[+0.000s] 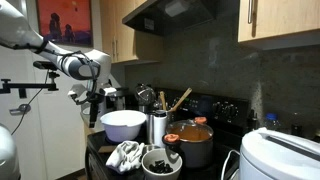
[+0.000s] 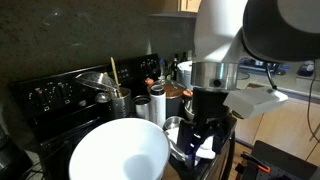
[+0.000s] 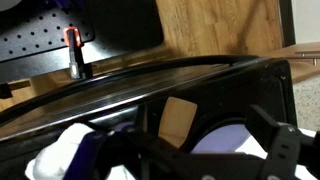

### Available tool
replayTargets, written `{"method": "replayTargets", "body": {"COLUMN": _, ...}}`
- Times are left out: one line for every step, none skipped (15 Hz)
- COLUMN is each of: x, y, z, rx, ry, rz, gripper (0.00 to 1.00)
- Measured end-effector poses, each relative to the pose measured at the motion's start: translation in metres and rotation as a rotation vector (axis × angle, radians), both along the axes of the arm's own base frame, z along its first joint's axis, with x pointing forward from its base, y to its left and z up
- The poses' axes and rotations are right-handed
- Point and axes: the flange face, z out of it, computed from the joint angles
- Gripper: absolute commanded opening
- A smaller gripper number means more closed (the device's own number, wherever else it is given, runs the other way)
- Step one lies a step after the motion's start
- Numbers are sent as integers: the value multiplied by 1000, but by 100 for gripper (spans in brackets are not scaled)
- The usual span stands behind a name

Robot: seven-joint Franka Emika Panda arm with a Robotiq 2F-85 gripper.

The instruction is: Use the wooden spatula to mix the contents of the bowl and put it back

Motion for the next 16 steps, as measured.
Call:
{"method": "replayTargets", "body": {"x": 0, "y": 0, "z": 0, "rx": 0, "ry": 0, "rz": 0, "gripper": 100}}
{"method": "replayTargets", "body": {"x": 0, "y": 0, "z": 0, "rx": 0, "ry": 0, "rz": 0, "gripper": 100}}
{"method": "replayTargets", "body": {"x": 0, "y": 0, "z": 0, "rx": 0, "ry": 0, "rz": 0, "gripper": 100}}
{"method": "replayTargets", "body": {"x": 0, "y": 0, "z": 0, "rx": 0, "ry": 0, "rz": 0, "gripper": 100}}
{"method": "replayTargets", "body": {"x": 0, "y": 0, "z": 0, "rx": 0, "ry": 0, "rz": 0, "gripper": 100}}
{"method": "replayTargets", "body": {"x": 0, "y": 0, "z": 0, "rx": 0, "ry": 0, "rz": 0, "gripper": 100}}
{"method": "replayTargets", "body": {"x": 0, "y": 0, "z": 0, "rx": 0, "ry": 0, "rz": 0, "gripper": 100}}
{"method": "replayTargets", "body": {"x": 0, "y": 0, "z": 0, "rx": 0, "ry": 0, "rz": 0, "gripper": 100}}
{"method": "replayTargets", "body": {"x": 0, "y": 0, "z": 0, "rx": 0, "ry": 0, "rz": 0, "gripper": 100}}
{"method": "replayTargets", "body": {"x": 0, "y": 0, "z": 0, "rx": 0, "ry": 0, "rz": 0, "gripper": 100}}
{"method": "replayTargets", "body": {"x": 0, "y": -1, "z": 0, "rx": -1, "ry": 0, "rz": 0, "gripper": 100}}
{"method": "replayTargets", "body": {"x": 2, "y": -2, "z": 0, "rx": -5, "ry": 0, "rz": -1, "gripper": 100}}
{"method": "replayTargets", "body": {"x": 4, "y": -3, "z": 0, "rx": -13, "ry": -4, "rz": 0, "gripper": 100}}
{"method": "replayTargets", "body": {"x": 8, "y": -6, "z": 1, "rx": -25, "ry": -13, "rz": 0, "gripper": 100}}
{"method": "replayTargets", "body": {"x": 14, "y": -11, "z": 4, "rx": -42, "ry": -30, "rz": 0, "gripper": 100}}
{"method": "replayTargets", "body": {"x": 22, "y": -16, "z": 9, "rx": -58, "ry": -49, "rz": -2, "gripper": 100}}
